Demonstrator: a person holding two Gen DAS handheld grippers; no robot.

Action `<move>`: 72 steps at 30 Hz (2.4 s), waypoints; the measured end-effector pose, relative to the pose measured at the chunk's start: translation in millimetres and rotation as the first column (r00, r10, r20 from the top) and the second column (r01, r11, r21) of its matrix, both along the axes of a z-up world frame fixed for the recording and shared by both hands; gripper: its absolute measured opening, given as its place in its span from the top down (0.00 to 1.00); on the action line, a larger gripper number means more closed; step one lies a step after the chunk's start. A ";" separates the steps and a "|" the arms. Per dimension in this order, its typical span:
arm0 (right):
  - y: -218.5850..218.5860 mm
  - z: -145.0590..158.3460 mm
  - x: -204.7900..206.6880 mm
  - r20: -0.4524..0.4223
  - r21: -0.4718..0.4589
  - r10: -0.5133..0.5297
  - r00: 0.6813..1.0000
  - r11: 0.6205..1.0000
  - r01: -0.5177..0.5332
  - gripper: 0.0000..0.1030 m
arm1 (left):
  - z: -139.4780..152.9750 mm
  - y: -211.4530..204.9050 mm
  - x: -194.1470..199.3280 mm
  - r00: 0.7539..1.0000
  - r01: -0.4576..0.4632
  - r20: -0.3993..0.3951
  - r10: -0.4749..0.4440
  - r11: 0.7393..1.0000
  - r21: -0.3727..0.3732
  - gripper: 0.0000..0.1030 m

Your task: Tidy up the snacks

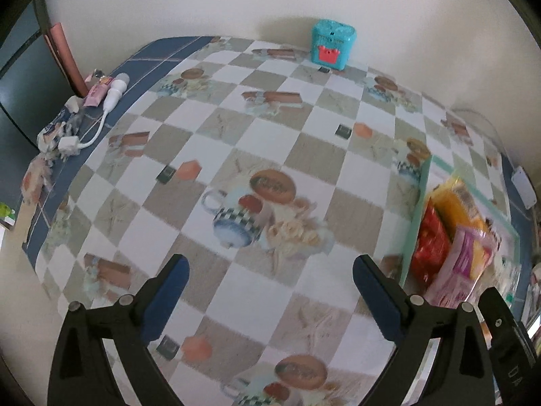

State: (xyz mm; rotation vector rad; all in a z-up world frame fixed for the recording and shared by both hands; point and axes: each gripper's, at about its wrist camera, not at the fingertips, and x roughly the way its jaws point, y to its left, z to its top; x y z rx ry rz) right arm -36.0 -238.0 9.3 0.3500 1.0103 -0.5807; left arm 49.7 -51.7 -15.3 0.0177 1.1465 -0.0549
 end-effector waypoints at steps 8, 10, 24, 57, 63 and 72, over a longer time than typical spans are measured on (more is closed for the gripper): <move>28.8 -5.7 -12.8 -0.025 -0.071 0.064 0.998 0.995 -0.065 0.00 | -2.5 22.1 -24.9 1.000 0.012 -0.009 -0.012 1.000 -0.003 0.05; 32.8 -9.0 -15.1 -0.039 -0.081 0.073 0.997 0.994 -0.076 0.00 | -1.8 28.5 -30.0 1.000 0.011 -0.008 -0.011 1.000 -0.018 0.05; 41.7 -15.2 -40.0 -0.053 -0.117 0.092 0.994 0.988 -0.098 0.00 | -5.3 44.6 -49.3 1.000 0.025 0.004 -0.025 0.999 0.025 0.05; 25.2 -23.2 -42.0 -0.062 -0.056 0.037 0.997 0.998 -0.041 0.00 | -10.6 30.5 -50.6 0.994 0.113 -0.011 -0.112 0.993 0.025 0.05; 25.0 -24.1 -41.9 -0.066 -0.054 0.035 0.997 0.998 -0.038 0.00 | -11.7 30.7 -50.1 0.994 0.111 -0.016 -0.110 0.994 0.025 0.05; 25.0 -26.2 -41.7 -0.074 -0.051 0.036 0.997 0.998 -0.040 0.00 | -13.4 31.6 -49.9 0.994 0.106 -0.021 -0.105 0.994 0.025 0.05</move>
